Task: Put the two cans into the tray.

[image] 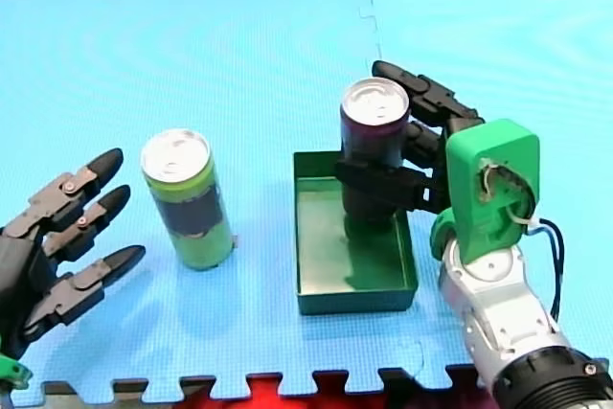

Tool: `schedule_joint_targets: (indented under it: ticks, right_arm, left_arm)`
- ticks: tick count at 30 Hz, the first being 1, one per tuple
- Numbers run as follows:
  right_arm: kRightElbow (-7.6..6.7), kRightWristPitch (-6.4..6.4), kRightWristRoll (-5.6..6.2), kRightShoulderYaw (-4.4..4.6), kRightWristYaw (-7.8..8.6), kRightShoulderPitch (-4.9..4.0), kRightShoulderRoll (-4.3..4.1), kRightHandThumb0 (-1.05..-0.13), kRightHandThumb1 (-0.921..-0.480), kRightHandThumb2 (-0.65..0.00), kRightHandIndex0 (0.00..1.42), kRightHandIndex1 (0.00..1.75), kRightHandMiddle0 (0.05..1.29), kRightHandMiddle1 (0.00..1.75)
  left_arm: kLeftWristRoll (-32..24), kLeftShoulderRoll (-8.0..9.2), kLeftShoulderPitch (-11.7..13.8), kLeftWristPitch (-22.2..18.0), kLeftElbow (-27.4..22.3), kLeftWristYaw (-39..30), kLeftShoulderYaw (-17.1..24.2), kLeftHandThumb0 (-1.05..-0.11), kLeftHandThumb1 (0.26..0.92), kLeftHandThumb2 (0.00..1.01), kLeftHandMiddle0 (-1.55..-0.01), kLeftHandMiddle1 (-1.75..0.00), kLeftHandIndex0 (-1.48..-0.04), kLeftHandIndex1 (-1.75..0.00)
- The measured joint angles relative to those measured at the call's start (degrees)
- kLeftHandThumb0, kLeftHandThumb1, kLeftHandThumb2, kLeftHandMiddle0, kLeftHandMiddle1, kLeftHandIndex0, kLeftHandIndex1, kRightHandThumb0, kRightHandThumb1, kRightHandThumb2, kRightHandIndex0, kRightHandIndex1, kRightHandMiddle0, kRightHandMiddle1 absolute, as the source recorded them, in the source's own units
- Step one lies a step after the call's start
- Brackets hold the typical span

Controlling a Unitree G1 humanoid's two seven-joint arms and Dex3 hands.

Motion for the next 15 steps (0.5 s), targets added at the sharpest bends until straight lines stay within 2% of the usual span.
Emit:
schedule_joint_targets:
  ticks: [6,15]
  right_arm:
    - [1.72,-0.58,0.56,-0.15,0.37,-0.03,0.01,-0.415,-0.748,-0.001,1.30,0.01,1.13,0.01]
    - [5.24,-2.41,3.27,-1.23,2.79,-0.19,0.02,-0.405,-0.750,0.000,1.33,0.01,1.14,0.01]
  left_arm:
    - [0.2,-0.16,0.0,0.0,0.1,0.1,-0.2,-1.048,0.921,0.01,-0.46,-0.01,-0.42,0.00]
    - [0.4,-0.27,0.0,0.0,0.1,0.3,-0.3,-1.048,0.920,0.01,-0.46,0.00,-0.42,0.00]
